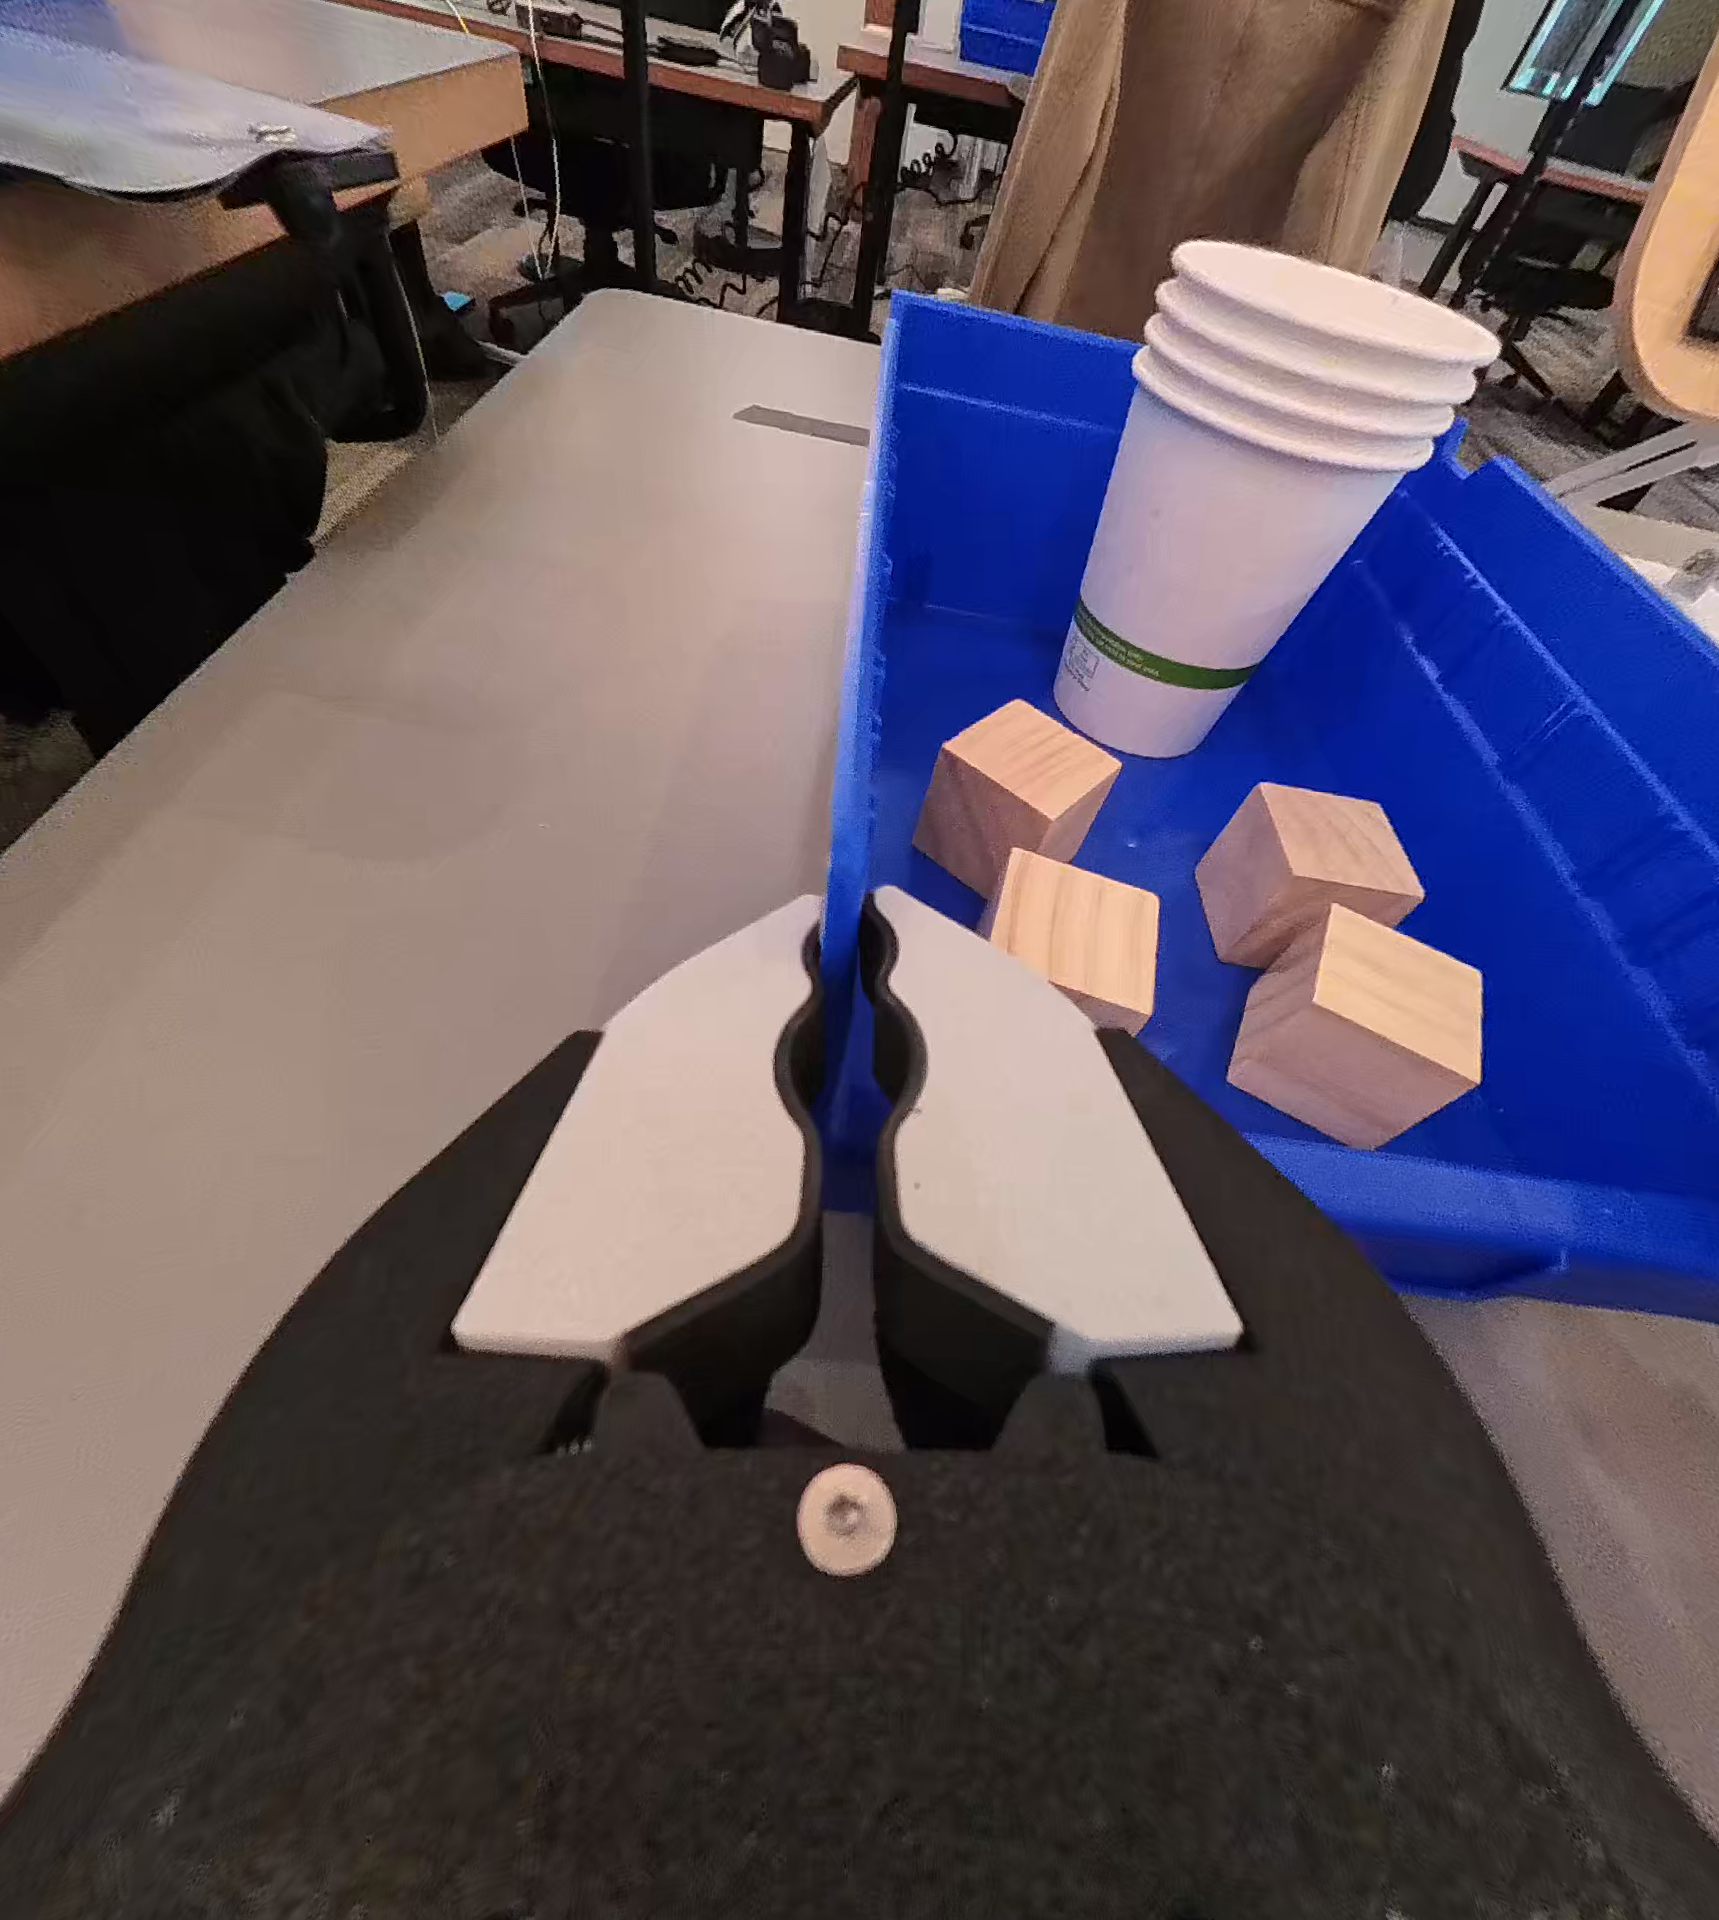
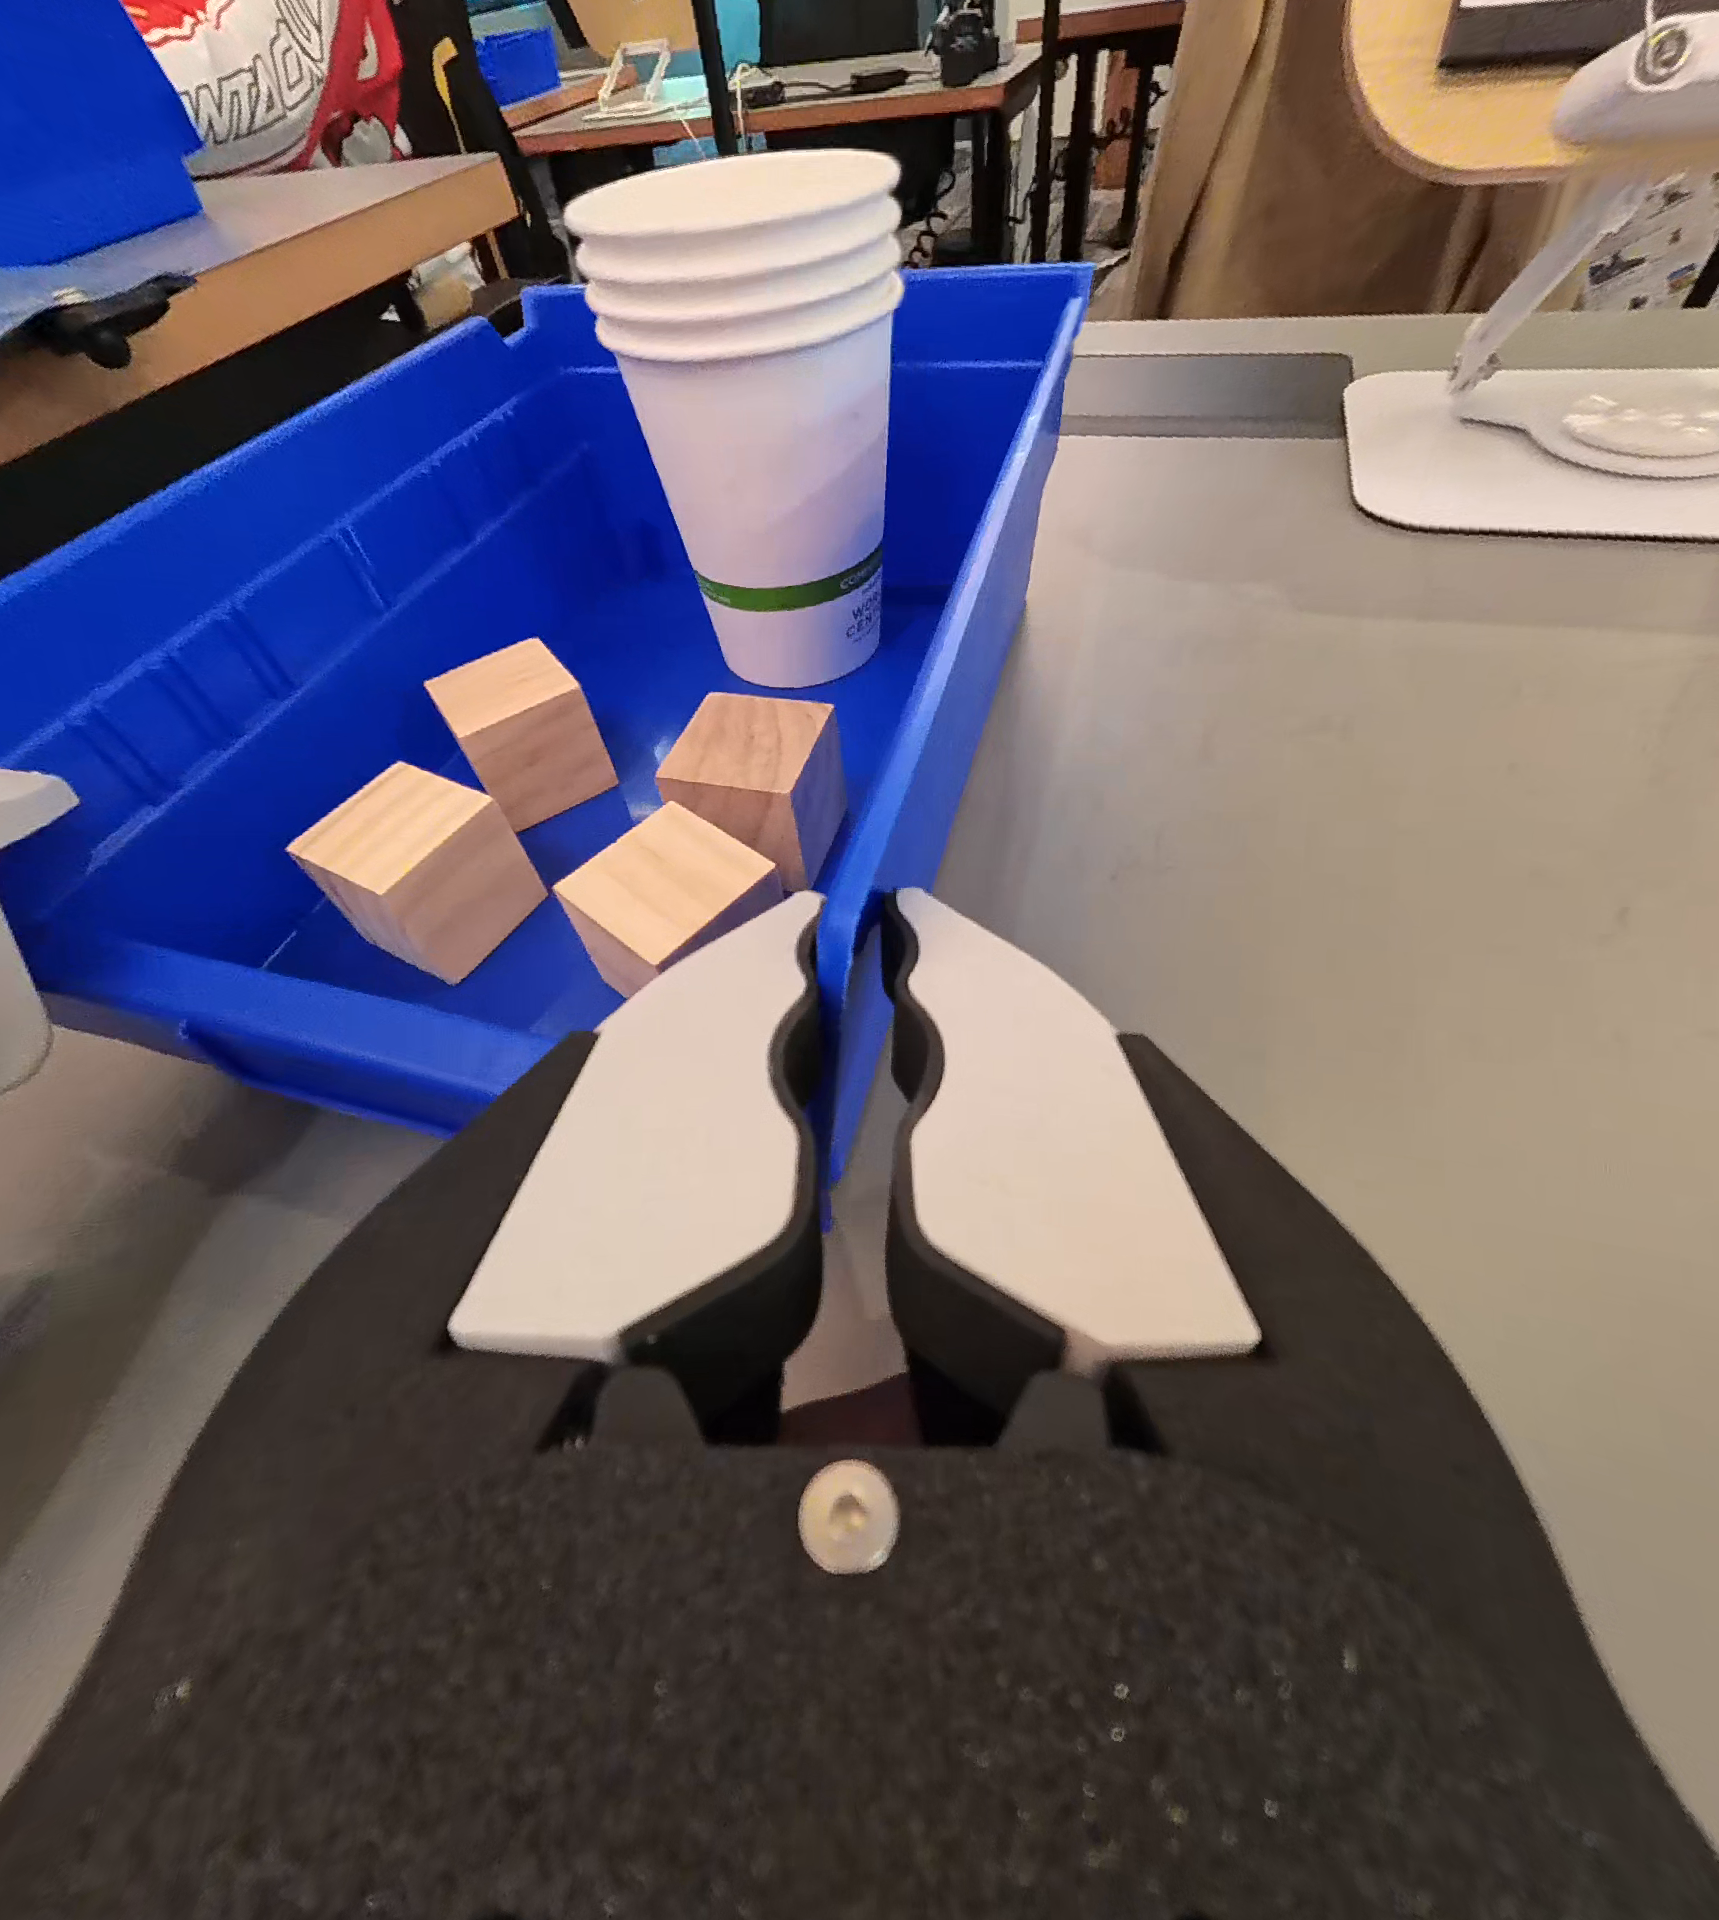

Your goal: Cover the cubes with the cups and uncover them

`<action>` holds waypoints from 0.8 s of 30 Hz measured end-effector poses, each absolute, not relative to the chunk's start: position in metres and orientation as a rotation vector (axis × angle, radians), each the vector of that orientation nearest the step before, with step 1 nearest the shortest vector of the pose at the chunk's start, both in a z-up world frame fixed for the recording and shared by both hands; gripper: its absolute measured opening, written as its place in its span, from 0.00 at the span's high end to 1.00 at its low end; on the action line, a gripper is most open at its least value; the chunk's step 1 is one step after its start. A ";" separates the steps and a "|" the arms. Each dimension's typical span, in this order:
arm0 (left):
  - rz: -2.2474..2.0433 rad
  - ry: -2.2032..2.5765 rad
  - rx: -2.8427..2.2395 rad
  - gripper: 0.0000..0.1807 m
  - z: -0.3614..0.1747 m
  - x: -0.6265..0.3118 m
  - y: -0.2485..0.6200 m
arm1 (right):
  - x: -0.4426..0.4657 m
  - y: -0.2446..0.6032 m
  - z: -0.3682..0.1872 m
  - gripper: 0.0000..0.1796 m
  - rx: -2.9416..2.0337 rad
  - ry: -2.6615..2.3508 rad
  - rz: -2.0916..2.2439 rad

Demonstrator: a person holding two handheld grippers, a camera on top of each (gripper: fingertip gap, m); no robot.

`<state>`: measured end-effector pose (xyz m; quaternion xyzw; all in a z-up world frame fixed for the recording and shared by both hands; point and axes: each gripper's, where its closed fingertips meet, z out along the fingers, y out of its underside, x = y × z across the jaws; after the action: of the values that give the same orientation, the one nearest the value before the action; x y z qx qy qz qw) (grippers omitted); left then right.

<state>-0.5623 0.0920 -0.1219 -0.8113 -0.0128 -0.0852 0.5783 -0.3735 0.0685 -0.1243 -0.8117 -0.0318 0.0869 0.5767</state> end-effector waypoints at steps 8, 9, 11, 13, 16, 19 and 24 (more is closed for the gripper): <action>-0.153 -0.119 -1.943 0.97 -0.129 -0.564 0.092 | -0.378 0.067 -0.124 0.88 -1.897 -0.157 0.288; -0.147 -0.127 -1.958 0.95 -0.130 -0.564 0.091 | -0.378 0.065 -0.124 0.83 -1.902 -0.162 0.309; -0.140 -0.142 -1.964 0.83 -0.129 -0.561 0.088 | -0.373 0.059 -0.125 0.75 -1.910 -0.191 0.330; -0.074 -0.149 -1.918 0.80 -0.114 -0.560 0.079 | -0.361 0.048 -0.121 0.75 -1.899 -0.240 0.357; 0.060 -0.145 -1.782 0.78 -0.072 -0.557 0.056 | -0.325 0.024 -0.099 0.73 -1.869 -0.310 0.443; 0.036 -0.050 -1.739 0.77 -0.043 -0.519 0.039 | -0.238 0.013 -0.073 0.72 -1.828 -0.325 0.293; -0.186 0.111 -1.723 0.78 -0.034 -0.422 0.015 | -0.030 -0.012 -0.048 0.72 -1.815 -0.038 -0.021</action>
<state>-0.4217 0.0154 -0.0341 -0.7573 0.0489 -0.0816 0.6461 -0.0301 -0.0119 -0.0484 -0.7880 -0.0167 -0.0089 0.6154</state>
